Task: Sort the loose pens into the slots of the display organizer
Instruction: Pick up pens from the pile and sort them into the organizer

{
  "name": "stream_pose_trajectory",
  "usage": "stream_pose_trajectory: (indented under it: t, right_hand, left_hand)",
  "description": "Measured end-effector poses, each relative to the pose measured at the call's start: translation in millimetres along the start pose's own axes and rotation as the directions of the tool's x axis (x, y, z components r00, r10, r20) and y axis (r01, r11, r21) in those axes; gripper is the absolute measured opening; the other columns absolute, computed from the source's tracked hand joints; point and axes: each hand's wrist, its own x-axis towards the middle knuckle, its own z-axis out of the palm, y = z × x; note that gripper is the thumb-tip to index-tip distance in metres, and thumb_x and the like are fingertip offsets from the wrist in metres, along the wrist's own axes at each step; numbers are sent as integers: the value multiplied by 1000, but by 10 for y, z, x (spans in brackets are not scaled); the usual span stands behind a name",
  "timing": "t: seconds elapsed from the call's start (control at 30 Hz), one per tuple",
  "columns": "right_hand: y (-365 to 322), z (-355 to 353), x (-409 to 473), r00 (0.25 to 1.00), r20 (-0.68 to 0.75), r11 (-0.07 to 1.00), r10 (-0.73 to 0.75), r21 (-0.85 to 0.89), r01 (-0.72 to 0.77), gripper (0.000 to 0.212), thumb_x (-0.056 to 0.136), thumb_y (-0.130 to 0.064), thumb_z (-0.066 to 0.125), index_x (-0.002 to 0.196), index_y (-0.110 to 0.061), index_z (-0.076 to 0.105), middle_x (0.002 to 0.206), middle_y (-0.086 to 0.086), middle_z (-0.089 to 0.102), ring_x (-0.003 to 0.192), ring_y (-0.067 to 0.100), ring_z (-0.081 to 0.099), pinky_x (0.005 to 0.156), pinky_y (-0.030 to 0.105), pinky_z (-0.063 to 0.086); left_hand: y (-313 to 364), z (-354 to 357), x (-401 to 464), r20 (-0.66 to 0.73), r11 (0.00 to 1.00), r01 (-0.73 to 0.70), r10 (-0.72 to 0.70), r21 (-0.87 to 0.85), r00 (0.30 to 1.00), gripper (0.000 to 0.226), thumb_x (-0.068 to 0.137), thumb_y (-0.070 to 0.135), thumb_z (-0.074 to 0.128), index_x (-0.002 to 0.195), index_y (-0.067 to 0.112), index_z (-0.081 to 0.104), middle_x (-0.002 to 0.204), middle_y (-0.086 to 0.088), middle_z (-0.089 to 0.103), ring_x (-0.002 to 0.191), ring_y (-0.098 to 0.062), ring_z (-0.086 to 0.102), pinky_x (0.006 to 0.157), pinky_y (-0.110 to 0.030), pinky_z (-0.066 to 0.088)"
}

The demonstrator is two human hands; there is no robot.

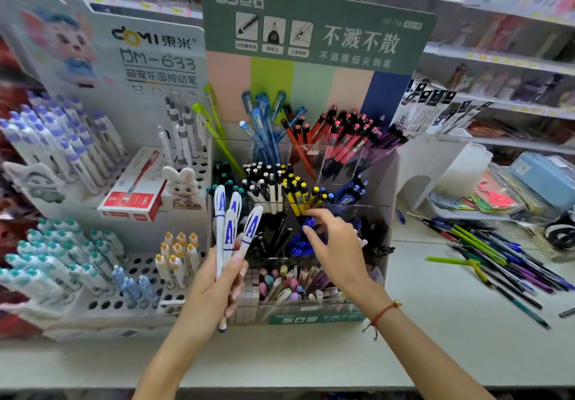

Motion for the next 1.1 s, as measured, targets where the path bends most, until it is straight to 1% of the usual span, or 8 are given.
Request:
stream_pose_trajectory:
  t: [0.3,0.43,0.53,0.67,0.77,0.93,1.03,1.1]
  right_hand:
    - [62,60,-97,974,-64,914,-215,-365,178,14,89,-32,64,91,-25,76,104,-2,68,107,25,53,85,39,43]
    - [-193,-193,-221,997,-74,990,-31,137,41,41,94,-51,37,110,-29,68,115,-14,61,111,8,51,92,26,41]
    - [-306,-415,-265,977,162,765,137,609,-208,47,85,-66,36,118,-39,57,95,-20,63,80,6,58,71,28,48]
    - [-310,-505,-358,960,278,801,23,569,-184,35,89,-54,44,112,-34,60,96,-10,63,87,1,60,75,15,46]
    - [-251,-445,-482,956,274,800,102,548,-242,18,87,-43,64,103,-35,63,90,-8,64,85,12,61,74,25,48]
    - [-93,-433,-638,918,319,746,236,546,-381,61,75,-50,75,129,-44,49,99,-12,65,92,4,64,80,23,52]
    - [-98,-507,-680,936,282,737,210,584,-341,11,81,-32,73,91,-31,68,79,-9,66,73,8,63,66,16,48]
    - [-95,-540,-706,939,253,681,235,646,-345,19,76,-34,79,69,-24,64,66,-4,60,61,12,57,56,19,45]
  left_hand:
    - [26,104,-86,65,997,78,-78,-2,995,27,87,35,45,106,18,54,59,8,47,48,-2,40,41,-18,37]
    - [46,222,-79,188,995,101,-104,26,977,32,89,34,47,119,26,52,63,11,51,51,-3,41,44,-18,37]
    - [60,288,-94,358,986,114,-150,119,922,33,89,39,48,121,32,51,64,15,54,52,-2,40,44,-16,33]
    - [30,404,-76,475,955,118,-240,272,847,18,99,31,49,115,29,55,73,9,49,53,-2,42,47,-15,30]
    - [5,472,-50,490,934,149,-302,325,818,22,99,31,49,117,19,54,75,10,50,55,-1,44,47,-16,30]
    - [-43,494,-58,555,904,111,-347,413,756,21,100,33,49,116,21,54,71,19,50,60,-1,45,49,-15,32]
    - [-47,537,-41,553,901,133,-365,414,749,20,99,32,51,112,18,55,69,20,51,60,0,45,49,-14,32]
    - [-15,578,-39,549,908,160,-367,388,751,18,98,33,52,109,19,57,71,17,50,59,0,45,49,-14,32]
